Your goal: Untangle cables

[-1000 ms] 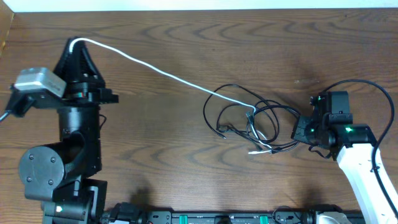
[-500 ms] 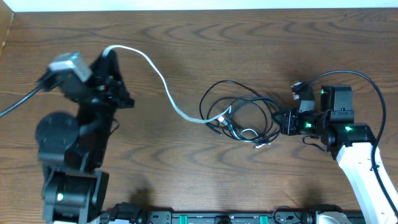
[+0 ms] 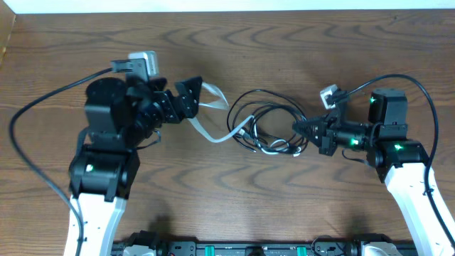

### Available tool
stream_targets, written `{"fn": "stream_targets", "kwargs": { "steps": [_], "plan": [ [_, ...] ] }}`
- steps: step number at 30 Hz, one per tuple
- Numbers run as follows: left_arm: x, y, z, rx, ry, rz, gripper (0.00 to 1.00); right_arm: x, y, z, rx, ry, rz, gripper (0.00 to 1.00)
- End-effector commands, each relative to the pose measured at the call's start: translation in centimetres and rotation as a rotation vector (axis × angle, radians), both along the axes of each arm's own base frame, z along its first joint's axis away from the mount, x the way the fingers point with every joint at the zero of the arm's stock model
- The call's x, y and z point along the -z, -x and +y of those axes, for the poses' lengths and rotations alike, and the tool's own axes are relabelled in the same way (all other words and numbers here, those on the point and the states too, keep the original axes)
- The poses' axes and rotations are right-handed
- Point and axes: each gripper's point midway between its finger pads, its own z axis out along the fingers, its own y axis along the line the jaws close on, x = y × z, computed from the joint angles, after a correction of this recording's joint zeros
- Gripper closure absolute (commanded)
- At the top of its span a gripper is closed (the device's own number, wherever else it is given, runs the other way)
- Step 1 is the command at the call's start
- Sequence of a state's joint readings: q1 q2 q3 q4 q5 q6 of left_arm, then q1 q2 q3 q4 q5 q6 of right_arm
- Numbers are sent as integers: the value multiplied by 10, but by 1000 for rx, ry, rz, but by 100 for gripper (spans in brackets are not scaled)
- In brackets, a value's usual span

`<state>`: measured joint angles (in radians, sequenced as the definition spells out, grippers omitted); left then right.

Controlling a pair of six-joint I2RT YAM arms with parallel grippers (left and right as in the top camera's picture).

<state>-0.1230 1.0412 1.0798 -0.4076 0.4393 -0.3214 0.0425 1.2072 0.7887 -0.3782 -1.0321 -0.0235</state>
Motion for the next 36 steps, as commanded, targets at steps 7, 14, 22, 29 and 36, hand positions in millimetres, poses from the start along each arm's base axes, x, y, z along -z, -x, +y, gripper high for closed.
{"fn": "stream_targets", "kwargs": {
  "steps": [7,14,22,29,36],
  "plan": [
    [51,27,-22,131,80,312,3,-16,-27,-8,268,-178,323,99],
    [65,75,-53,291,163,506,13,-21,-34,-9,279,-178,276,99],
    [96,104,-76,167,205,772,30,-13,-42,-18,347,-132,253,99],
    [126,105,-103,72,249,817,37,-8,-40,-19,358,-121,282,99],
    [138,89,-132,28,382,783,49,-4,-38,-19,362,-114,304,99]
  ]
}}
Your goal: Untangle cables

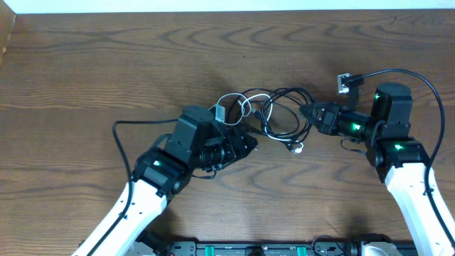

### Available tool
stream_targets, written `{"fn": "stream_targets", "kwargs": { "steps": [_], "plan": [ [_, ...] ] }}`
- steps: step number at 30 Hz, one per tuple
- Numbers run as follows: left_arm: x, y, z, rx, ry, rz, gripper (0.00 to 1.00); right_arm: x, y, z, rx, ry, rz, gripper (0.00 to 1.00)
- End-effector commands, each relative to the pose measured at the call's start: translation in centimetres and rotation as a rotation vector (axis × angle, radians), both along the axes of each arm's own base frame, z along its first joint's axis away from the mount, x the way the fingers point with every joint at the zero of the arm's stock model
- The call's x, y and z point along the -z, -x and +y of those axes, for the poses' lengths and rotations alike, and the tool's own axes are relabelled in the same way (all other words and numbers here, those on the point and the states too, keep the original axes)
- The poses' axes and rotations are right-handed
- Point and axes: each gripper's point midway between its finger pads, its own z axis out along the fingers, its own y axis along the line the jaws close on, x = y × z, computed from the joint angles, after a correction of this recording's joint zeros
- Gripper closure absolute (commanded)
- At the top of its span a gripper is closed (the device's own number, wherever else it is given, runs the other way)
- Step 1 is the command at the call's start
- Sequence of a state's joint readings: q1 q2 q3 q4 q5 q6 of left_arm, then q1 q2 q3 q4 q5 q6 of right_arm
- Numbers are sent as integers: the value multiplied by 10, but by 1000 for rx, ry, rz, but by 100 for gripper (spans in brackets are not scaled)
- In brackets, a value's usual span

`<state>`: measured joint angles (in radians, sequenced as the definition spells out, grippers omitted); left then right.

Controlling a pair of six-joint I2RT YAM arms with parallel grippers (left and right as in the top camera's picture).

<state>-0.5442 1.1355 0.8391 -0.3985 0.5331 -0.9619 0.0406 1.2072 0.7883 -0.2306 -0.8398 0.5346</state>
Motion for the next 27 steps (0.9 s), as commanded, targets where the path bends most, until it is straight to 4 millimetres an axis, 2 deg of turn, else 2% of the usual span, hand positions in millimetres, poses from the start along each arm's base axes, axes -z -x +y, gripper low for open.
{"fn": "stream_targets", "kwargs": {
  "steps": [1,4,11,19,27],
  "plan": [
    [10,-6,-8,-116,38,94,54,-2,0,0,0,-1,-6,99],
    [17,-6,-23,-109,55,128,58,-2,0,0,0,-1,-6,99],
    [38,-3,-63,-88,91,205,57,-2,1,0,-1,0,-8,99],
    [65,-18,-63,-163,45,232,58,-2,1,1,-5,-3,-6,99],
    [71,-36,-73,-180,71,180,58,-2,8,14,-48,-3,-6,99]
  ]
}}
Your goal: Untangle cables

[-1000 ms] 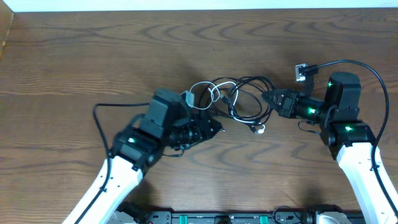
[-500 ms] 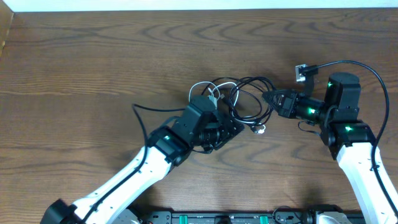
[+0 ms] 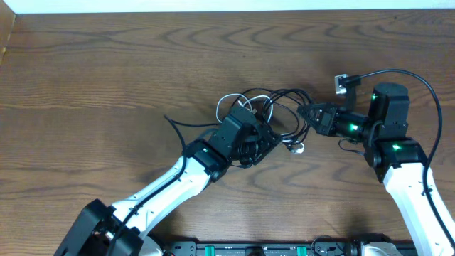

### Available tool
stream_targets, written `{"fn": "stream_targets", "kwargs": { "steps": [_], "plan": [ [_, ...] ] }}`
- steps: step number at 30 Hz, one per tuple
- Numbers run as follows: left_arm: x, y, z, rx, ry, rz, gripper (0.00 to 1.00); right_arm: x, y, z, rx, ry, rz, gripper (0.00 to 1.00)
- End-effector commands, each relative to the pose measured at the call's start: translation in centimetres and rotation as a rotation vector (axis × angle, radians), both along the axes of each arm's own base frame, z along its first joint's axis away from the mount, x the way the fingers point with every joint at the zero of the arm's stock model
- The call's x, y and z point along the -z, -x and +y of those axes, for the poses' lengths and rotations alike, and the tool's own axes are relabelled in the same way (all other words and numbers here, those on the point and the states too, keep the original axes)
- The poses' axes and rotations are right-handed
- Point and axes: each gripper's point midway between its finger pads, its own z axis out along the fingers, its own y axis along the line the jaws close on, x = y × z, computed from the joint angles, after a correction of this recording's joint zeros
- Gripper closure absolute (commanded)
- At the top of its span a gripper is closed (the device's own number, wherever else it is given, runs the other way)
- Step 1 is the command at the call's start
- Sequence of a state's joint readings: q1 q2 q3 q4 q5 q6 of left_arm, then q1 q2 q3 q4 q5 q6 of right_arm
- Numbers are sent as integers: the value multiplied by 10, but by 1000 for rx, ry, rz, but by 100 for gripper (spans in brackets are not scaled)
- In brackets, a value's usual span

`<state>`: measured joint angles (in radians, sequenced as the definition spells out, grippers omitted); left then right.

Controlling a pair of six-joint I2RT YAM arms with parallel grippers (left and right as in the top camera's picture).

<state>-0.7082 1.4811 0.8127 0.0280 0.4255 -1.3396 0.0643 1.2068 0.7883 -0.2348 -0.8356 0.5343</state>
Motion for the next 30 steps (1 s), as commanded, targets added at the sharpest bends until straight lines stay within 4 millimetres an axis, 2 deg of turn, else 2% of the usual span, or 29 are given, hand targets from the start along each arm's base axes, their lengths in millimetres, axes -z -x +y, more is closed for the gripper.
{"fn": "stream_targets", "kwargs": {
  "steps": [1,6,8,13,16,18,19,23,27,30],
  "plan": [
    [9,-8,2,-36,-21,-9,58,-3,5,9,-33,-6,-10,99],
    [13,-12,4,-54,-40,-12,77,-3,8,14,-49,-6,-9,99],
    [14,-12,5,-58,-43,-15,92,-3,8,14,-49,-6,-9,99],
    [14,-12,5,-34,-56,-43,92,-1,5,11,-46,27,-37,99],
    [13,-10,3,8,-58,-64,92,12,0,0,20,97,-12,99],
    [11,-5,0,43,-45,-64,92,27,-4,-14,100,173,30,99],
    [10,-1,-4,86,-35,-73,92,45,-6,-33,192,270,82,99],
    [4,9,-9,181,-13,-107,92,73,0,-74,353,468,176,99],
    [-5,13,-14,253,30,-146,92,87,8,-99,436,589,236,99],
    [-20,13,-20,305,103,-188,92,91,12,-103,442,614,258,96]
  ]
}}
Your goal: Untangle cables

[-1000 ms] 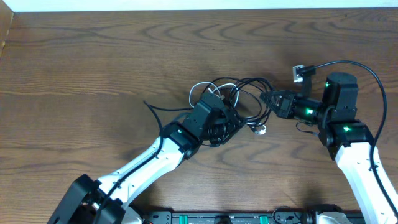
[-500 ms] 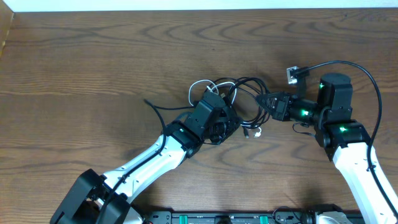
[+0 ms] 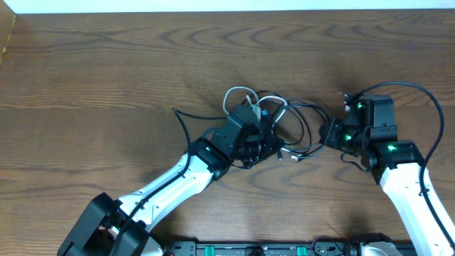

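Note:
A tangle of thin black cables (image 3: 288, 117) lies at the table's middle, with a grey-white cable loop (image 3: 238, 92) at its upper left and small connector ends (image 3: 293, 154) at its lower edge. My left gripper (image 3: 269, 142) reaches in from the lower left and sits on the tangle's left side; its fingers are hidden under the wrist and the cables. My right gripper (image 3: 323, 134) is at the tangle's right edge, where black strands run into its closed tip.
The brown wooden table (image 3: 106, 71) stretches bare to the left and the back. Each arm's own black lead arcs beside it: the left arm's lead (image 3: 181, 121) and the right arm's lead (image 3: 419, 92). A dark rail (image 3: 234, 250) runs along the front edge.
My right gripper has turned and dropped lower, closer to the tangle. The black loops have spread to the right and the connector ends shifted slightly. My left gripper sits a little further right.
At first my left gripper held a grey flat cable at the left, and my right gripper pinched the tangle's right side. The left arm then reached to the middle and the tangle sat further back. Now both grippers flank the bundle closely.

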### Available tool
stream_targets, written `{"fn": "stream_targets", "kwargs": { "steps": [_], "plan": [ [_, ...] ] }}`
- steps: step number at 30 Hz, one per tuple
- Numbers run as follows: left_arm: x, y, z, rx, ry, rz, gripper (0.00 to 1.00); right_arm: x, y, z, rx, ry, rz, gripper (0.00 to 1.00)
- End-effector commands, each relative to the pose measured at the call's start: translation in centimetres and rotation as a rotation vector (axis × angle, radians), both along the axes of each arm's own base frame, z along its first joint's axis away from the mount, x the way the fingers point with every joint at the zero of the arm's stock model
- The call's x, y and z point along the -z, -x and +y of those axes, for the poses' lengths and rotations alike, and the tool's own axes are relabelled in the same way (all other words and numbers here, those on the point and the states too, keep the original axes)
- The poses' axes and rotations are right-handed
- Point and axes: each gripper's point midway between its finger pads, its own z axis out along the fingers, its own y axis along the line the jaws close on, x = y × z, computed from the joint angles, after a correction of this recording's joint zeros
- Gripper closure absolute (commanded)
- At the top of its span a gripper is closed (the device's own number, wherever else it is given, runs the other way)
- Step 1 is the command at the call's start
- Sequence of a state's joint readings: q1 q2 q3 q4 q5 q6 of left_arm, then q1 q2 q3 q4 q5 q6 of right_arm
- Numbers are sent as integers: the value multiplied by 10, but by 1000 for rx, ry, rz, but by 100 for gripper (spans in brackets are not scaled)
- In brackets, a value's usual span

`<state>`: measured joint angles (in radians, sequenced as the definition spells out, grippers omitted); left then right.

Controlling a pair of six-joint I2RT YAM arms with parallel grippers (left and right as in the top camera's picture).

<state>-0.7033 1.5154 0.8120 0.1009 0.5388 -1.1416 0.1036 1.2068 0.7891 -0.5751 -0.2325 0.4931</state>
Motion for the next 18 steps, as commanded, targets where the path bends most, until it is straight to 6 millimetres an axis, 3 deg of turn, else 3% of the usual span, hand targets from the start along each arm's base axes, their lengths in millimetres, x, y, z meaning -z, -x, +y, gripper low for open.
{"fn": "stream_targets", "kwargs": {
  "steps": [1,5,12,18],
  "plan": [
    [-21,6,-6,122,94,-58,93,5,-2,-25,75,134,-3,95],
    [-41,-1,-7,199,171,-168,92,4,-2,-15,26,90,-7,91],
    [-48,-5,4,278,199,-259,92,-29,3,54,-334,-191,-135,67],
    [-50,-6,8,316,208,-304,92,-34,5,60,-359,-230,-140,65]
  ]
}}
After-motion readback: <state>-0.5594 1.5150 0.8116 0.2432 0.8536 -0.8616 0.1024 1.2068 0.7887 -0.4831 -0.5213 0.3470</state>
